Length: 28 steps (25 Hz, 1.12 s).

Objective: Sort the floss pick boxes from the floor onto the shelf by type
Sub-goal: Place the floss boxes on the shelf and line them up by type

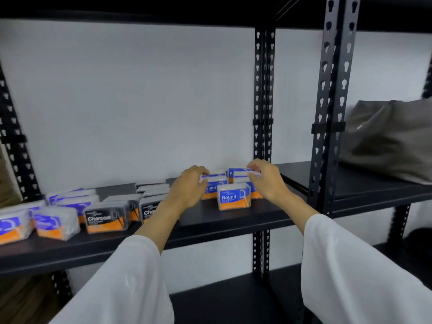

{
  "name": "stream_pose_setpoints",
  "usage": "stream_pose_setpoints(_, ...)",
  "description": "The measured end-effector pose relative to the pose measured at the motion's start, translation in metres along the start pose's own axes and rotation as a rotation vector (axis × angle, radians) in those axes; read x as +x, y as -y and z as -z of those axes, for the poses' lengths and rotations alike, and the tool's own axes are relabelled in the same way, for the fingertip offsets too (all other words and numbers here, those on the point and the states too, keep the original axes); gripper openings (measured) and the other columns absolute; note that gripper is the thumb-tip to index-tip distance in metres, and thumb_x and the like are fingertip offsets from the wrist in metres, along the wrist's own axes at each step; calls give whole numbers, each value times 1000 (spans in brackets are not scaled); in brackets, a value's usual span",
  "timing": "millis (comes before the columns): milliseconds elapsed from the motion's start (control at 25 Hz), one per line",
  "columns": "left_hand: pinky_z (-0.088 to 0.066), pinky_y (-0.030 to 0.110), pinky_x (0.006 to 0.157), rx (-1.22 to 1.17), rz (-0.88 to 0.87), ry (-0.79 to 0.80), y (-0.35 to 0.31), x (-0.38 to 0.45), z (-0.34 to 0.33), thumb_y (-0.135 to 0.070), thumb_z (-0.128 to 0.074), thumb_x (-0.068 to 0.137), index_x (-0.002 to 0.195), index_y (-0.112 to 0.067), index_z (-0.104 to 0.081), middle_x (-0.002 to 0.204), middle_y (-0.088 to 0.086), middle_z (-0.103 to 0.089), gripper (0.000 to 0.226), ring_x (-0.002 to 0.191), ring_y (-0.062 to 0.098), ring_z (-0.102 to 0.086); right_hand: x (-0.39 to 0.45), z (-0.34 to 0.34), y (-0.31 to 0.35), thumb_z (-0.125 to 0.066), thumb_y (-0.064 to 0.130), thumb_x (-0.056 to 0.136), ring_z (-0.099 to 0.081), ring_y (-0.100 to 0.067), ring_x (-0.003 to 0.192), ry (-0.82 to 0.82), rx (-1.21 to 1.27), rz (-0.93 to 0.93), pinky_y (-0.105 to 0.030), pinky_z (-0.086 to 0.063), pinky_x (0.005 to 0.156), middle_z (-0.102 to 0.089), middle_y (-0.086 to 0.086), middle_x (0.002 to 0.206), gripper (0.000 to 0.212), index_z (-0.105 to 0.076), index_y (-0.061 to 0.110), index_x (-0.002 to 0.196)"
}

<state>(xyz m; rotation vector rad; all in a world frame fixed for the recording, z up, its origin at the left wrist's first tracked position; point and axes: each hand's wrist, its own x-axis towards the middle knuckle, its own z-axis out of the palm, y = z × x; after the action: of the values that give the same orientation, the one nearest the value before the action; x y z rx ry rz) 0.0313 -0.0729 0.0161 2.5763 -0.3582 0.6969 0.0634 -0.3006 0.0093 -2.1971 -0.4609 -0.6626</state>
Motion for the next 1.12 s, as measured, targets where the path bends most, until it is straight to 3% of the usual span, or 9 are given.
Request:
stream_pose_setpoints(280,-43,30,95,-28,9,135,38,94,-21,-18,-54,96,120,-15,-59,134,7,-54,25,121,22,-51,95,-25,-38,-58,15,92,-53,-22,117,109,-77,-9,-25,-40,93,-58,-8,126,32,-56,12,124)
stream_pose_setpoints(440,-45,30,92,-35,33,305,60,120,-34,-20,-64,90,119,-19,-59,134,5,-54,30,121,22,-51,129,-43,-61,-63,17,89,-50,-24,124,251,-133,-81,-32,-36,107,-55,-9,132,36,-57,16,125)
stream_pose_setpoints(520,-48,34,95,2,1,352,68,126,-40,-19,-66,88,113,-23,-60,130,5,-58,26,118,20,-53,137,-49,-66,-65,15,87,-49,-25,126,329,-178,-105,-42,-28,115,-55,-10,133,37,-59,17,124)
stream_pose_setpoints(720,-47,26,84,95,-10,387,65,136,-43,-12,-68,86,117,-16,-60,125,6,-59,32,111,18,-56,137,-50,-71,-62,3,86,-54,-23,121,371,-199,-108,-30,-43,97,-60,-10,128,30,-65,13,114)
stream_pose_setpoints(1000,-48,29,81,136,56,383,51,148,-54,-12,-72,82,115,-16,-60,127,9,-58,35,112,22,-57,136,-38,-64,-52,-4,86,-53,-21,117,436,-109,-172,-25,-43,86,-61,-9,122,28,-68,13,101)
stream_pose_setpoints(1120,-47,28,81,121,56,384,50,149,-58,-11,-70,83,117,-15,-59,128,8,-58,36,114,23,-56,135,-36,-66,-49,-4,86,-53,-20,115,441,-71,-182,-26,-45,88,-61,-7,121,28,-68,14,97)
